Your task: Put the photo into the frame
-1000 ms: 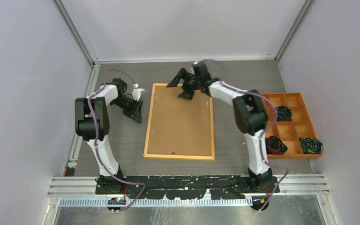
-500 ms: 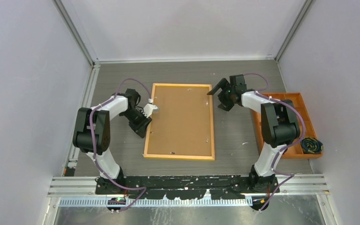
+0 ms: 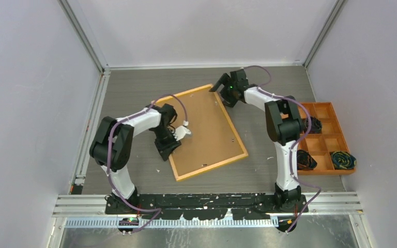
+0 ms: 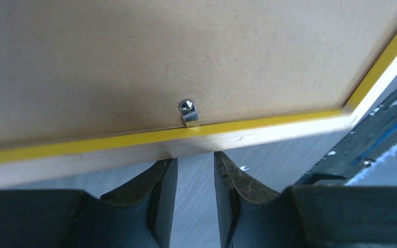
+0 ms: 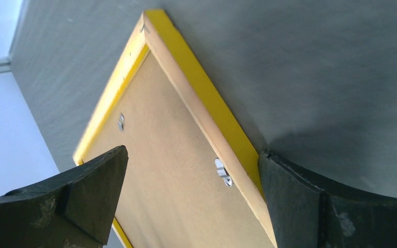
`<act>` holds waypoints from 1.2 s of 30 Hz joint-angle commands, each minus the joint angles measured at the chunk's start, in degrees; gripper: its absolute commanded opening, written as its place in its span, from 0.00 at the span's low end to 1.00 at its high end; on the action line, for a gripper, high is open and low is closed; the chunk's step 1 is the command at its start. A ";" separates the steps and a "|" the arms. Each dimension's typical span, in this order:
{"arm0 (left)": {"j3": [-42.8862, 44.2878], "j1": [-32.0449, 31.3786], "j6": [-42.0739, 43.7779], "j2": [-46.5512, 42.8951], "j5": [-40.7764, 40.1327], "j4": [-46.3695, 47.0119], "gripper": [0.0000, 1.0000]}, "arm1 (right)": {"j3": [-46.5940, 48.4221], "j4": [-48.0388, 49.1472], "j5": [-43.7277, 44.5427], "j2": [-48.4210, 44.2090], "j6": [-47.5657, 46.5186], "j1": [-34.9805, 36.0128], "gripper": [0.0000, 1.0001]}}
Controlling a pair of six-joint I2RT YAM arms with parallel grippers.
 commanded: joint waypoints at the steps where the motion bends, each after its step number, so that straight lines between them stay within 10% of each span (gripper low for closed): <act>1: 4.88 -10.01 -4.73 4.54 4.79 5.06 0.35 | 14.57 -5.25 -7.13 8.22 2.13 9.36 1.00; 7: 9.50 -18.93 -5.58 7.30 9.66 0.07 0.56 | 32.06 -16.27 -8.18 14.88 -3.77 11.74 1.00; 17: 12.13 -9.31 5.71 -3.87 14.94 -17.02 0.75 | 19.61 -19.38 -2.19 -4.77 -8.38 -2.66 1.00; 28: 37.17 23.80 -9.19 10.58 1.19 -1.86 0.71 | -27.14 -17.45 2.60 -42.46 -1.61 -2.74 1.00; 36: 41.86 29.94 -16.22 21.87 -2.97 5.92 0.60 | -45.36 -22.98 2.12 -64.35 3.48 -1.66 1.00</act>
